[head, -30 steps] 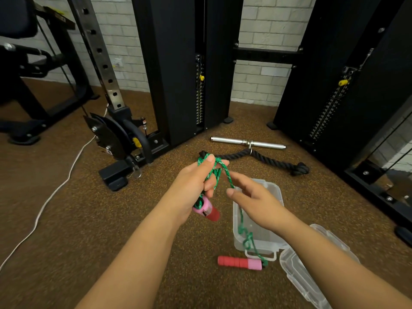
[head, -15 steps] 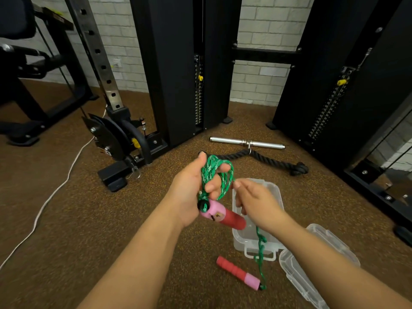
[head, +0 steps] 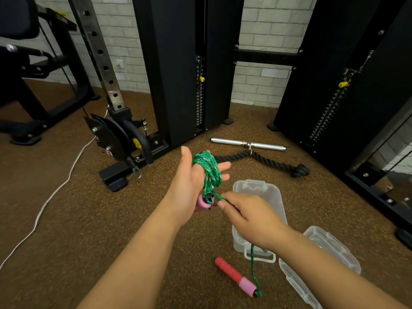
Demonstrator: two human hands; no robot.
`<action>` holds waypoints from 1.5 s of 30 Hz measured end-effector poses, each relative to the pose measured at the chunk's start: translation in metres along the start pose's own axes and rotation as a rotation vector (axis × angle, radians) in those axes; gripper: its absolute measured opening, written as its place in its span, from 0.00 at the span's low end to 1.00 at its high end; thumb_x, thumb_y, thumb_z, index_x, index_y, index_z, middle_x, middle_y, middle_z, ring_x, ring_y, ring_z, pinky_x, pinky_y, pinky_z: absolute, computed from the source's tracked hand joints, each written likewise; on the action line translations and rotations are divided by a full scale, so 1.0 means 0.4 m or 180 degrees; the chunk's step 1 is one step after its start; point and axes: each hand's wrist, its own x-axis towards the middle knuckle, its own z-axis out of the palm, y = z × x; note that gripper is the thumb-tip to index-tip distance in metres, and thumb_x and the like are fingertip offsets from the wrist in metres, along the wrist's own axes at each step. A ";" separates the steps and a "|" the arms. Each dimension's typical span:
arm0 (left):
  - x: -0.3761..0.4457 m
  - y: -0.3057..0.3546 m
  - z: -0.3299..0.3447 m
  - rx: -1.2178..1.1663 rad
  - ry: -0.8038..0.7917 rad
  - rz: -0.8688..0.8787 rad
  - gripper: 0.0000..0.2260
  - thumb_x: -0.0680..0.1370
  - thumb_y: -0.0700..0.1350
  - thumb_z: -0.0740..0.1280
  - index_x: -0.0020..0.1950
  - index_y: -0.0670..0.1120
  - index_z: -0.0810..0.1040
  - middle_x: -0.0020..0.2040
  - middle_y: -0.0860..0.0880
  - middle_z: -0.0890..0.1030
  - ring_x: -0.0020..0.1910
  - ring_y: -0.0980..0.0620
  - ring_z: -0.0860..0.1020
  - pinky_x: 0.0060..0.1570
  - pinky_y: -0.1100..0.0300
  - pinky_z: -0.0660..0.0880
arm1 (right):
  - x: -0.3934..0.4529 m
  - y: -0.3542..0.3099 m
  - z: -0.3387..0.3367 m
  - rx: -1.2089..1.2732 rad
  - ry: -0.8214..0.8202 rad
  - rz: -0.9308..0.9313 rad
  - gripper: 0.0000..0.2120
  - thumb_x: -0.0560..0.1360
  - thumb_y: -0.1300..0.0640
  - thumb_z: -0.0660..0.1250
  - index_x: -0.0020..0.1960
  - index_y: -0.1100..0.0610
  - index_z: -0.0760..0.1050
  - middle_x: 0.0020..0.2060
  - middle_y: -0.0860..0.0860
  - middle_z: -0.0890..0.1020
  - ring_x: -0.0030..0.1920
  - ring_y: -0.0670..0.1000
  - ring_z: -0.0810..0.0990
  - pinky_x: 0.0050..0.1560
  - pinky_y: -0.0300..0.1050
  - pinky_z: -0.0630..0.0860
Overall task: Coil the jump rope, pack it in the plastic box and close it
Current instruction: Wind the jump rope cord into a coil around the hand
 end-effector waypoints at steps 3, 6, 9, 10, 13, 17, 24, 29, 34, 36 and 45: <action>0.007 -0.009 -0.010 0.0358 0.0092 -0.0049 0.38 0.75 0.67 0.31 0.73 0.50 0.63 0.64 0.44 0.78 0.57 0.53 0.79 0.39 0.65 0.78 | -0.001 -0.005 -0.027 0.0283 0.0137 0.0045 0.09 0.78 0.46 0.59 0.44 0.48 0.73 0.31 0.38 0.75 0.34 0.41 0.74 0.37 0.46 0.72; 0.020 -0.030 -0.022 0.1008 0.0168 -0.0227 0.43 0.72 0.71 0.32 0.67 0.46 0.71 0.53 0.37 0.81 0.40 0.49 0.77 0.38 0.58 0.73 | 0.004 -0.004 -0.046 0.1101 0.0045 0.0300 0.05 0.78 0.54 0.62 0.48 0.50 0.77 0.49 0.38 0.82 0.53 0.40 0.80 0.54 0.44 0.77; 0.020 -0.050 -0.033 0.1324 0.0180 -0.0286 0.48 0.66 0.79 0.39 0.72 0.49 0.67 0.56 0.44 0.81 0.55 0.45 0.79 0.61 0.48 0.72 | 0.008 -0.004 -0.063 0.1498 0.0094 0.0421 0.06 0.77 0.60 0.64 0.49 0.51 0.78 0.42 0.45 0.82 0.55 0.43 0.80 0.57 0.45 0.76; 0.016 -0.052 -0.034 0.1376 0.0187 -0.0279 0.46 0.66 0.80 0.40 0.72 0.53 0.67 0.58 0.48 0.81 0.60 0.49 0.77 0.69 0.46 0.65 | 0.009 -0.007 -0.071 0.1545 0.0181 0.0424 0.06 0.77 0.60 0.64 0.48 0.50 0.78 0.41 0.48 0.82 0.47 0.43 0.81 0.50 0.44 0.77; -0.001 -0.036 -0.022 0.1398 0.0199 -0.0229 0.35 0.65 0.80 0.43 0.61 0.66 0.72 0.50 0.59 0.82 0.59 0.56 0.77 0.71 0.45 0.61 | 0.014 -0.005 -0.086 0.1853 0.0381 0.0419 0.07 0.77 0.63 0.64 0.47 0.53 0.78 0.36 0.41 0.83 0.35 0.36 0.78 0.39 0.31 0.73; -0.007 -0.017 -0.015 0.1870 0.0052 -0.0216 0.23 0.69 0.72 0.61 0.52 0.57 0.77 0.47 0.52 0.84 0.50 0.49 0.82 0.60 0.45 0.75 | 0.017 0.022 -0.095 0.2177 0.0554 0.0498 0.06 0.75 0.64 0.67 0.47 0.54 0.77 0.33 0.47 0.77 0.37 0.44 0.76 0.41 0.37 0.75; -0.009 -0.012 -0.016 0.2237 -0.0690 -0.0556 0.07 0.78 0.48 0.66 0.45 0.44 0.73 0.33 0.50 0.75 0.23 0.62 0.73 0.26 0.62 0.68 | 0.017 0.056 -0.121 0.2983 0.0280 0.0750 0.08 0.69 0.64 0.69 0.47 0.56 0.78 0.35 0.50 0.84 0.40 0.45 0.83 0.45 0.34 0.78; -0.017 0.000 -0.012 0.1856 -0.0676 -0.0607 0.15 0.80 0.49 0.62 0.59 0.40 0.78 0.27 0.51 0.66 0.22 0.58 0.68 0.23 0.68 0.68 | 0.019 0.056 -0.114 0.3247 0.0294 0.0863 0.12 0.72 0.69 0.66 0.51 0.56 0.79 0.43 0.56 0.84 0.44 0.48 0.83 0.51 0.38 0.78; -0.023 0.010 -0.019 0.1622 -0.0584 -0.0396 0.17 0.76 0.57 0.63 0.49 0.44 0.82 0.24 0.53 0.65 0.22 0.56 0.65 0.24 0.63 0.64 | 0.020 0.053 -0.100 0.3174 0.0243 0.1070 0.11 0.76 0.64 0.64 0.53 0.54 0.79 0.38 0.53 0.83 0.41 0.50 0.81 0.44 0.44 0.76; -0.020 0.016 -0.023 0.1358 -0.0374 -0.0184 0.18 0.74 0.59 0.63 0.46 0.45 0.81 0.23 0.54 0.64 0.21 0.57 0.65 0.27 0.60 0.63 | 0.017 0.048 -0.097 0.3166 0.0115 0.1093 0.10 0.75 0.62 0.65 0.54 0.53 0.80 0.38 0.52 0.82 0.40 0.49 0.81 0.40 0.42 0.74; -0.012 0.029 -0.049 0.0617 0.0412 0.0186 0.15 0.80 0.53 0.58 0.41 0.45 0.75 0.21 0.55 0.63 0.20 0.57 0.62 0.24 0.66 0.62 | 0.010 0.051 -0.094 0.3303 -0.0501 0.1201 0.08 0.74 0.54 0.64 0.44 0.54 0.82 0.43 0.57 0.81 0.46 0.52 0.82 0.50 0.43 0.79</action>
